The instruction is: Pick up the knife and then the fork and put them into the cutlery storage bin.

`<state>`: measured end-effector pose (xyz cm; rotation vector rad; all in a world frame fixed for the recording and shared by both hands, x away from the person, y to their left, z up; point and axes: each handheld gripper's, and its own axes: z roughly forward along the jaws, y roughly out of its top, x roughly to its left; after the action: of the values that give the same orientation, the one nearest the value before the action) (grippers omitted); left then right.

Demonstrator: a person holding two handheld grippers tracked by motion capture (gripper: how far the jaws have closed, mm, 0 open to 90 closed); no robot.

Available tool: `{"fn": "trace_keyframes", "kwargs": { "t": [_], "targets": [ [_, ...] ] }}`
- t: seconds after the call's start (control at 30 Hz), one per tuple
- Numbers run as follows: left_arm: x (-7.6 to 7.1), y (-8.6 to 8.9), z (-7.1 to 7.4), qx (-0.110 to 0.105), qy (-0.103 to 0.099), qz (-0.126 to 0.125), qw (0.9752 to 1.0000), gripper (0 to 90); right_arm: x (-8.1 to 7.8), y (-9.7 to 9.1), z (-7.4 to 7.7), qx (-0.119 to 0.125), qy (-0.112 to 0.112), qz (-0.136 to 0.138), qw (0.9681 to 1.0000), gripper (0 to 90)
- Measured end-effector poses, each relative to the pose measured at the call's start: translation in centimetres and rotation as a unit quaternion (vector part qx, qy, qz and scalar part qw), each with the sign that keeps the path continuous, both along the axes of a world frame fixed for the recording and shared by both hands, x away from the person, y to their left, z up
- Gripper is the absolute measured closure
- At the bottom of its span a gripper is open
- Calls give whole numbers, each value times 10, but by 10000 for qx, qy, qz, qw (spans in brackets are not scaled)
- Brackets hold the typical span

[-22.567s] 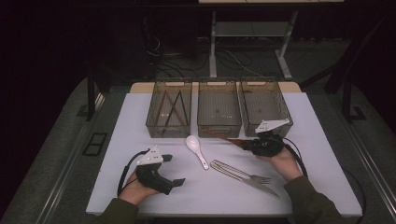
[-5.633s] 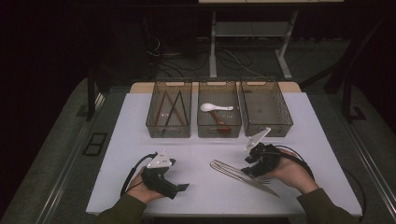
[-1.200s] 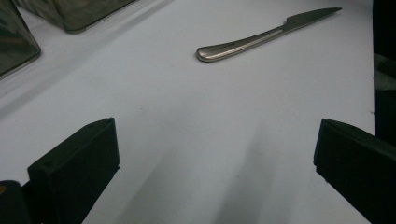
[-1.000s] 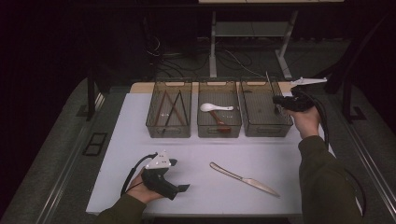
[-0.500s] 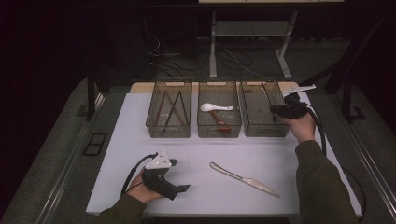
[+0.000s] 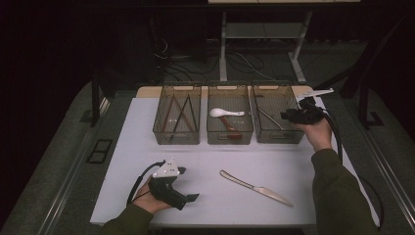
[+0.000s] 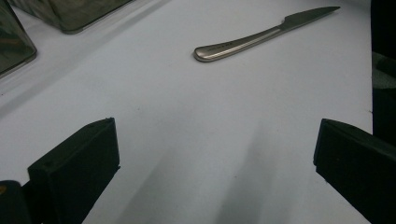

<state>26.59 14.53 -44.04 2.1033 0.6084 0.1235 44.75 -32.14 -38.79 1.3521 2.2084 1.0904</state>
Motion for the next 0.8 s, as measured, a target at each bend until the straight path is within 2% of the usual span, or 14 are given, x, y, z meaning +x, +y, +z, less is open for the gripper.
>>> {"fn": "trace_keyframes", "kwargs": {
  "t": [0.13,0.23,0.53,0.8],
  "targets": [
    [0,0,0,7,4,-1,10000,0,-9,-1,8,155,-142,76,9997,558],
    [0,0,1,-3,-6,4,10000,0,-17,-3,12,339,-156,162,9992,519],
    [0,4,2,17,-39,33,10000,0,-51,1,20,431,-458,448,9970,450],
    [1,7,2,-41,-77,41,10000,0,-79,8,15,596,-438,795,9941,430]
  ]
}}
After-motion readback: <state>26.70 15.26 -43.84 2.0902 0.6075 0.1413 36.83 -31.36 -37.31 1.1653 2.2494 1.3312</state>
